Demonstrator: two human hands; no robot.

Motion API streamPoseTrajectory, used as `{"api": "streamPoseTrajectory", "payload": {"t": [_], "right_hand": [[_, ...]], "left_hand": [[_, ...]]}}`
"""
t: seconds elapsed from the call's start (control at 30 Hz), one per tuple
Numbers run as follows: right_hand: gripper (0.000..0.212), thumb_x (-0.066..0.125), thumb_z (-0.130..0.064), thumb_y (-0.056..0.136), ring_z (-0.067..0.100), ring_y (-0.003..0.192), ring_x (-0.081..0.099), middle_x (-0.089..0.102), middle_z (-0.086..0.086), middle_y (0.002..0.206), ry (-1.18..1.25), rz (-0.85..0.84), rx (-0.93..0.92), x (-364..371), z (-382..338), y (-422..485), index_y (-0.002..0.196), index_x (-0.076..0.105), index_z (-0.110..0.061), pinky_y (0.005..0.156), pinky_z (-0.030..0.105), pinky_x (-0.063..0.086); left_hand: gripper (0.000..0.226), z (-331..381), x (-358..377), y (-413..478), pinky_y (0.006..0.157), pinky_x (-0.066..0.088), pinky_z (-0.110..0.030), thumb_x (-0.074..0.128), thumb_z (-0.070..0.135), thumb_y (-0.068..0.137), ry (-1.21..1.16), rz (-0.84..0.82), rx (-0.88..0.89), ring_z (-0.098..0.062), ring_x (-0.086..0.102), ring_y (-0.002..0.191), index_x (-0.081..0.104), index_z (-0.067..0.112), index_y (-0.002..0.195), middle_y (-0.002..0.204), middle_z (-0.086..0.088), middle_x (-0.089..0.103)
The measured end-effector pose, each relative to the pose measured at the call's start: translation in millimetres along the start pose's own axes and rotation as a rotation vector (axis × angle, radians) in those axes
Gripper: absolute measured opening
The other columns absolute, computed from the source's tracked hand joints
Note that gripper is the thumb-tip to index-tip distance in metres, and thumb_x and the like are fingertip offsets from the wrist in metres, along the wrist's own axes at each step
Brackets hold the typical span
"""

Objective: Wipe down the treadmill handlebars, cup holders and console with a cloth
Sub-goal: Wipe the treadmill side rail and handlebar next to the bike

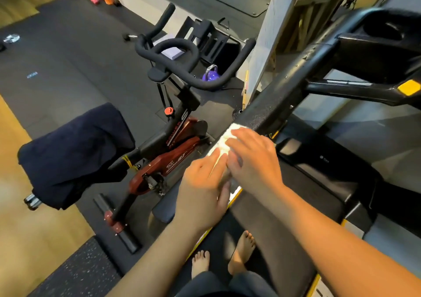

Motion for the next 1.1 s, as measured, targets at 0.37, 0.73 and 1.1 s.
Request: {"api": "streamPoseTrajectory", "payload": {"t": [0.37, 0.73, 1.1], "right_hand": [[0.019, 0.06, -0.021, 0.085, 0.013, 0.126, 0.051, 0.059, -0.008, 0.126, -0.059, 0.039, -0.187, 4, -17, -25, 0.102, 0.066, -0.025, 0.107, 0.056, 0.028], [0.03, 0.044, -0.023, 0.09, 0.014, 0.132, 0.043, 0.057, -0.004, 0.133, -0.066, 0.001, -0.153, 7, -8, -3, 0.109, 0.067, -0.02, 0.117, 0.059, 0.011], [0.028, 0.046, -0.031, 0.092, 0.019, 0.126, 0.05, 0.059, -0.002, 0.127, -0.046, 0.038, -0.103, 12, -12, 8, 0.104, 0.068, -0.019, 0.116, 0.059, 0.012]], "left_hand": [[0.023, -24, -14, -21, 0.082, 0.047, -0.04, 0.063, 0.022, 0.084, -0.103, 0.1, -0.017, -0.022, 0.057, 0.101, 0.066, 0.012, 0.104, 0.115, -0.001, 0.062], [0.075, -24, 1, -26, 0.113, 0.023, -0.031, 0.062, 0.025, 0.084, 0.056, -0.137, -0.11, -0.025, 0.031, 0.144, 0.029, 0.009, 0.15, 0.155, -0.011, 0.034], [0.082, -30, 12, -34, 0.116, 0.026, -0.048, 0.074, 0.003, 0.071, 0.228, -0.245, -0.056, -0.033, 0.024, 0.146, 0.037, 0.002, 0.145, 0.157, -0.019, 0.028]]}}
Point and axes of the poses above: each hand's wrist, its own y-axis towards the middle knuckle, its own x-axis out of the palm, z = x × y, the point moved 6 cm from there along y, towards the middle knuckle
